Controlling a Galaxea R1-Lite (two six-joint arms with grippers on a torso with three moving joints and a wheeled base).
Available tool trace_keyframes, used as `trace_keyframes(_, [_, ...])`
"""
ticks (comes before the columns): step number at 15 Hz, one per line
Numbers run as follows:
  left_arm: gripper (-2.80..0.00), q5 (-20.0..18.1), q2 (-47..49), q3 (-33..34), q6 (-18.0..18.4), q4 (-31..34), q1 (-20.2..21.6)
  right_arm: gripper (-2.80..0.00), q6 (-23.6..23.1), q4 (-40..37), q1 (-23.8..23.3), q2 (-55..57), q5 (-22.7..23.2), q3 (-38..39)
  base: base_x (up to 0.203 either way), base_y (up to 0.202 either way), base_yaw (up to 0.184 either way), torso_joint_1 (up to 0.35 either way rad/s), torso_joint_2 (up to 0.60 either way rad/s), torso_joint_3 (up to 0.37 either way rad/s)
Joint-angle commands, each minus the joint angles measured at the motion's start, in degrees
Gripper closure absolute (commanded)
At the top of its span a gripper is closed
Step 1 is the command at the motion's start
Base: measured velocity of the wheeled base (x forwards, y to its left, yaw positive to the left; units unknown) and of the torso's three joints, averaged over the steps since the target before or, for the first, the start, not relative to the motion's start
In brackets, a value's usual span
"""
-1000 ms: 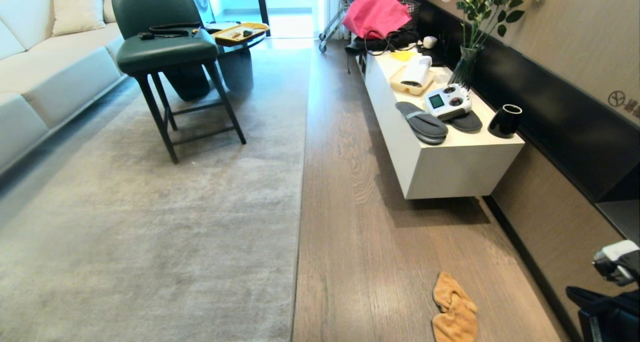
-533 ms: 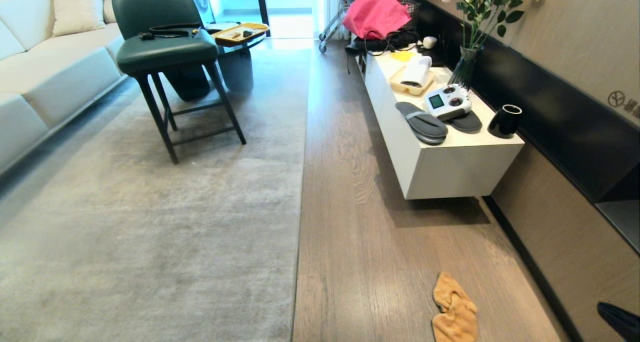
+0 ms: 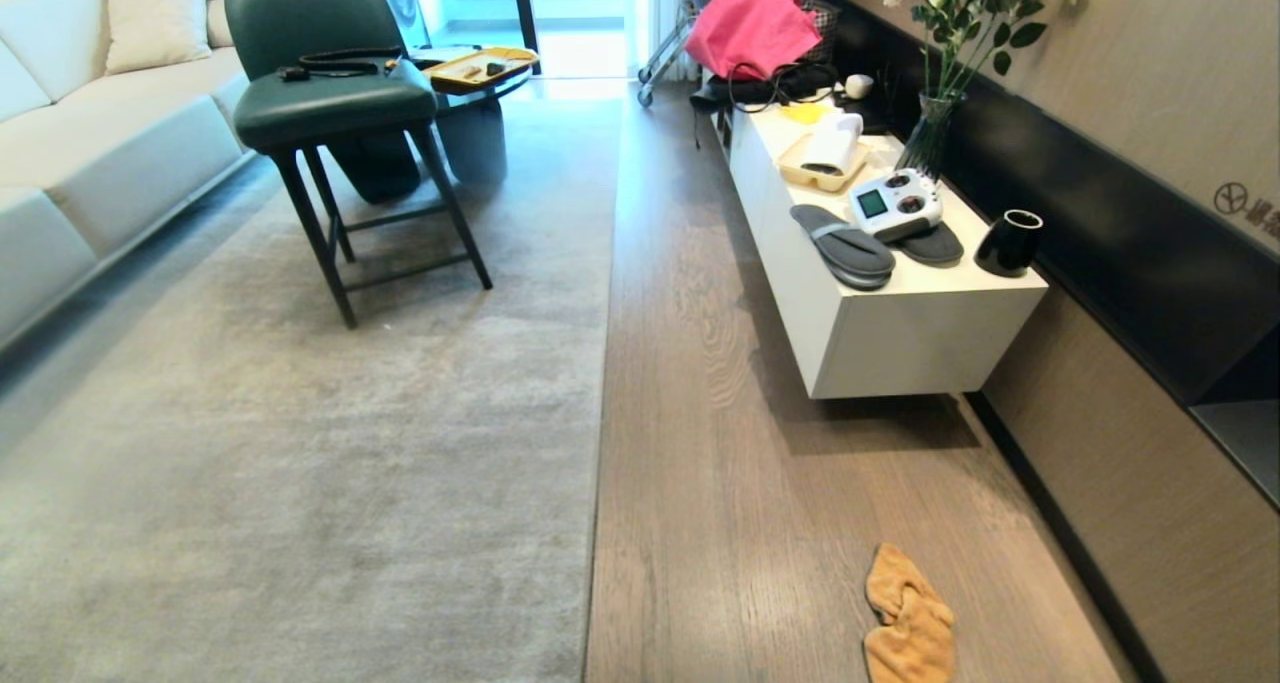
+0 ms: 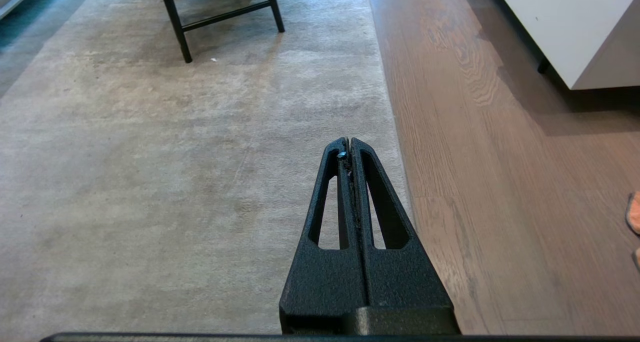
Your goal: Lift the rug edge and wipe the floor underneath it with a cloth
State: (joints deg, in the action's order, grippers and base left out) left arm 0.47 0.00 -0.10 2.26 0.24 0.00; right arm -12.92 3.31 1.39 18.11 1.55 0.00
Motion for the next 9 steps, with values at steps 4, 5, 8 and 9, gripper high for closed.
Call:
trace_keyframes(4, [0.00, 0.0, 0.0, 0.0, 0.0, 0.0, 0.0, 0.00, 0.9, -2.7, -0.7, -12.4, 2.2, 0.0, 0.000, 0.000, 0.000, 0.000, 0.00, 0.000])
trace_keyframes(5, [0.00, 0.0, 0.0, 0.0, 0.0, 0.0, 0.0, 0.00, 2.3, -3.2, -0.8, -14.4, 2.2, 0.0, 0.000, 0.000, 0.000, 0.000, 0.00, 0.000])
trace_keyframes(8, [0.00, 0.0, 0.0, 0.0, 0.0, 0.0, 0.0, 0.00, 5.2, -3.6, -1.0, -18.1, 2.0, 0.0, 0.000, 0.000, 0.000, 0.000, 0.00, 0.000])
trace_keyframes(9, [0.00, 0.0, 0.0, 0.0, 0.0, 0.0, 0.0, 0.00, 5.2, -3.6, -1.0, -18.1, 2.0, 0.0, 0.000, 0.000, 0.000, 0.000, 0.00, 0.000])
